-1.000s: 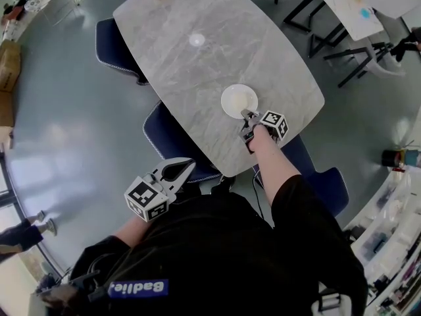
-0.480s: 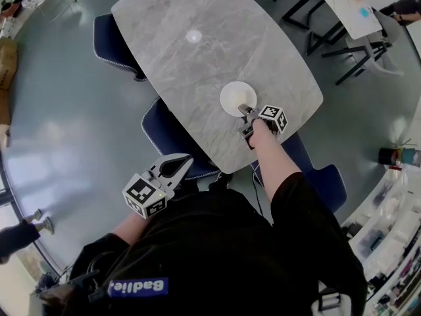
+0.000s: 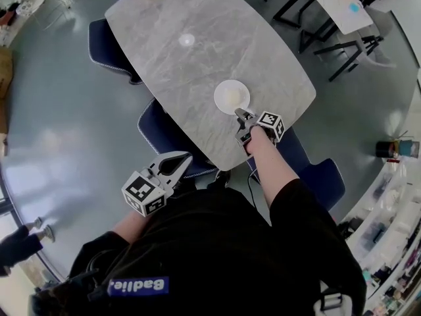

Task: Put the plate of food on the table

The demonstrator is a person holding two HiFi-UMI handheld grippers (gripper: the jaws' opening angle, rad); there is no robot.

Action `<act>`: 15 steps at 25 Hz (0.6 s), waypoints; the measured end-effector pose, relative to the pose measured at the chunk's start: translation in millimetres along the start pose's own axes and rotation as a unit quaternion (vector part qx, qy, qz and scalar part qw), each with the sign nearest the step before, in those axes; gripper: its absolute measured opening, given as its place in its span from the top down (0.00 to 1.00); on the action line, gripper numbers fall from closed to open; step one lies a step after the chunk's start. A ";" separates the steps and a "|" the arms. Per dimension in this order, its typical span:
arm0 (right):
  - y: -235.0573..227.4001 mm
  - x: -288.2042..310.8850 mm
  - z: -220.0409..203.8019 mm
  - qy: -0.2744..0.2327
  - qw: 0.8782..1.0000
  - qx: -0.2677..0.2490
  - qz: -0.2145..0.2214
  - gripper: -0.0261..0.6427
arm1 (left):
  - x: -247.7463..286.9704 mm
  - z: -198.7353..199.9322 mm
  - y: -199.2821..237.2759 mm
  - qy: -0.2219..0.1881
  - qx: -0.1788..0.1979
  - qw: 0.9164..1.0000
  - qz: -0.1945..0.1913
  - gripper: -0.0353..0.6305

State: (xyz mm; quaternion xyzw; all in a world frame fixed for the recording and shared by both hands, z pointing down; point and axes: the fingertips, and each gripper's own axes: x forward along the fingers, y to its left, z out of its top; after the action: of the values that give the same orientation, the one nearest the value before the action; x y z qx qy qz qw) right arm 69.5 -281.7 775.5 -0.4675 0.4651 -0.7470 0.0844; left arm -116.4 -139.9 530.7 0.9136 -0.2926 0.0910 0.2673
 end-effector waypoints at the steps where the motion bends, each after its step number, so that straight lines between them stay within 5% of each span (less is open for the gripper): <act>1: 2.4 -5.2 -3.3 -0.004 1.000 0.001 0.013 0.67 | 0.7 0.3 -2.5 0.000 0.002 1.000 -0.003 0.94; 10: 33.6 -55.9 -53.6 0.017 0.988 -0.048 0.144 0.68 | 8.1 4.5 -21.0 0.001 0.023 0.999 -0.035 0.94; 15: 30.7 -87.1 -79.0 0.035 0.979 -0.102 0.173 0.73 | 13.8 8.8 -31.3 0.001 0.037 0.998 -0.051 0.94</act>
State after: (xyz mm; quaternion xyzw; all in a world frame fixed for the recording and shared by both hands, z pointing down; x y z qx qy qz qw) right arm 46.4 -201.2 687.4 -0.3598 0.6155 -0.6854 0.1483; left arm -86.9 -129.9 514.2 0.9366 -0.2416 0.0891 0.2376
